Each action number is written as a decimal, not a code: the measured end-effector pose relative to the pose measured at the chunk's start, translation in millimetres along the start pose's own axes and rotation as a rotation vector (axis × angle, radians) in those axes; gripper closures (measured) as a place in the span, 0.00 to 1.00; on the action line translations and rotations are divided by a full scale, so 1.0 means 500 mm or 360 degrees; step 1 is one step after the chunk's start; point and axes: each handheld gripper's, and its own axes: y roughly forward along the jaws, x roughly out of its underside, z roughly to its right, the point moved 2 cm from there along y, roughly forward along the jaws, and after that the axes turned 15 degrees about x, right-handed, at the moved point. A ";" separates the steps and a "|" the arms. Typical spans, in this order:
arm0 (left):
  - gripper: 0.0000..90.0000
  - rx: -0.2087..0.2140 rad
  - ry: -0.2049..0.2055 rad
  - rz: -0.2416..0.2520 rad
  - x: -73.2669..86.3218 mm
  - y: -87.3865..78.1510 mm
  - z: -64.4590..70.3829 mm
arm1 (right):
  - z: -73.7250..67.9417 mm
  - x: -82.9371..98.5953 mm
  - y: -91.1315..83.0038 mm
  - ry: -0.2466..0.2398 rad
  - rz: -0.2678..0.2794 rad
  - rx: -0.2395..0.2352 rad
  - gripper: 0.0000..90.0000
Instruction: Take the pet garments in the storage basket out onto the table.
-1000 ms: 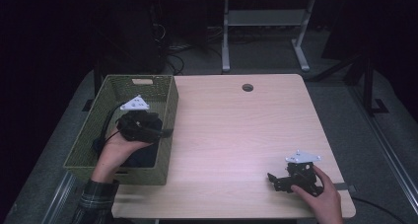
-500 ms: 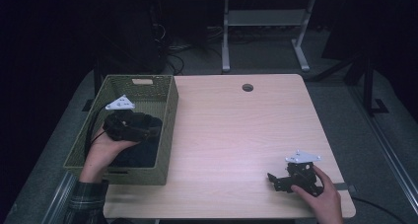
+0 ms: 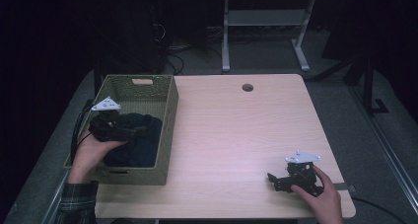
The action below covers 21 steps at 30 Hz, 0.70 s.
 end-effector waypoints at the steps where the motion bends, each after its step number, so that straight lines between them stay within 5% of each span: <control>1: 0.16 -0.0019 -0.0028 -0.0011 0.006 0.001 -0.005 | 0.000 0.000 0.000 0.0000 -0.0001 0.0001 0.01; 21: 0.16 -0.0088 -0.0089 -0.0112 0.043 0.019 -0.062 | 0.000 0.000 0.000 0.0000 -0.0001 0.0000 0.00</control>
